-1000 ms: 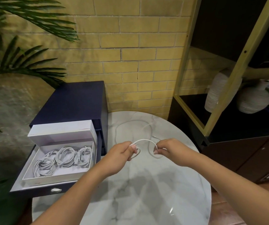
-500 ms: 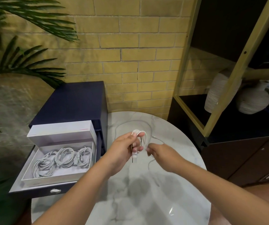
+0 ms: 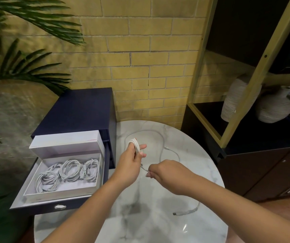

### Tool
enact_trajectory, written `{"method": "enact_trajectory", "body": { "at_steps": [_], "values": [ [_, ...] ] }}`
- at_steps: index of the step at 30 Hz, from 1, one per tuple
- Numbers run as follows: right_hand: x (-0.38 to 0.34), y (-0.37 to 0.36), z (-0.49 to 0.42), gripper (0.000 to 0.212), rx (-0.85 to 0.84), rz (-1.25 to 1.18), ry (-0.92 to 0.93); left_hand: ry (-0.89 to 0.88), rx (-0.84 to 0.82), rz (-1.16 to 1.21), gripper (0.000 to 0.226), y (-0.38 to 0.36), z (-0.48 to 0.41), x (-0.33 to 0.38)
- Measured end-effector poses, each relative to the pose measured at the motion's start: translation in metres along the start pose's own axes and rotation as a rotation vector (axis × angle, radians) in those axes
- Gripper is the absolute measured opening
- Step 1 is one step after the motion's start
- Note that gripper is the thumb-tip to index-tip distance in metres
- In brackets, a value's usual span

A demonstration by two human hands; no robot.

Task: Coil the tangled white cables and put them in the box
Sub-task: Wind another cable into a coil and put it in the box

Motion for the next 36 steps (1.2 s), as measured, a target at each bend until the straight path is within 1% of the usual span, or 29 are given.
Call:
{"method": "enact_trajectory", "body": {
  "at_steps": [1, 3, 4, 7, 9, 12, 14, 17, 20, 22, 25, 28, 31, 33, 36],
  "values": [
    [0.001, 0.005, 0.000, 0.034, 0.011, 0.005, 0.015, -0.026, -0.013, -0.070, 0.020, 0.000, 0.000, -0.001],
    [0.004, 0.013, -0.001, 0.033, 0.011, 0.001, 0.040, -0.053, -0.063, -0.132, 0.022, -0.001, 0.001, -0.003],
    [0.005, 0.016, -0.002, 0.033, 0.009, 0.001, 0.052, -0.053, -0.089, -0.138, 0.027, -0.001, 0.002, -0.004],
    [0.012, 0.022, -0.005, 0.030, 0.021, -0.003, 0.072, -0.064, -0.132, -0.157, 0.053, 0.000, 0.007, -0.003],
    [0.017, 0.028, -0.006, 0.026, 0.042, -0.028, 0.073, -0.072, -0.166, -0.176, 0.058, 0.000, 0.009, 0.000],
    [0.021, 0.036, -0.006, 0.024, 0.070, -0.045, 0.072, -0.041, -0.257, -0.181, 0.053, -0.001, 0.011, 0.000],
    [0.026, 0.040, -0.006, 0.023, 0.097, -0.046, 0.046, -0.020, -0.287, -0.181, 0.044, 0.000, 0.010, -0.004],
    [0.032, 0.043, -0.007, 0.020, 0.147, -0.077, 0.011, 0.017, -0.279, -0.124, 0.031, 0.001, 0.011, -0.004],
    [0.038, 0.041, -0.010, 0.019, 0.169, -0.104, 0.009, 0.003, -0.278, -0.063, 0.016, 0.000, 0.012, 0.003],
    [0.044, 0.039, -0.013, 0.019, 0.212, -0.066, 0.025, 0.021, -0.307, -0.024, 0.024, -0.001, 0.012, 0.005],
    [0.045, 0.042, -0.015, 0.013, 0.361, 0.142, 0.107, 0.087, -0.327, 0.061, 0.027, -0.003, 0.012, 0.006],
    [0.038, 0.044, -0.016, 0.008, 0.373, 0.243, 0.137, 0.134, -0.339, 0.085, 0.031, -0.004, 0.012, 0.010],
    [0.037, 0.043, -0.019, 0.016, 0.334, 0.113, 0.068, 0.182, -0.353, 0.140, 0.034, -0.005, 0.013, 0.010],
    [0.038, 0.039, -0.021, 0.020, 0.289, -0.002, 0.075, 0.208, -0.354, 0.210, 0.035, -0.006, 0.014, 0.011],
    [0.041, 0.033, -0.023, 0.021, 0.213, -0.254, 0.028, 0.238, -0.329, 0.318, 0.034, -0.006, 0.015, 0.016]
  ]
}}
Point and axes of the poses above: each hand's wrist, its own z-axis away from the middle knuckle, its own y-axis out of the back of the hand, x = y × z, the point moved 3 cm from there along -z, towards the middle knuckle, and after that the axes turned 3 degrees about z, right-handed, at the moved point
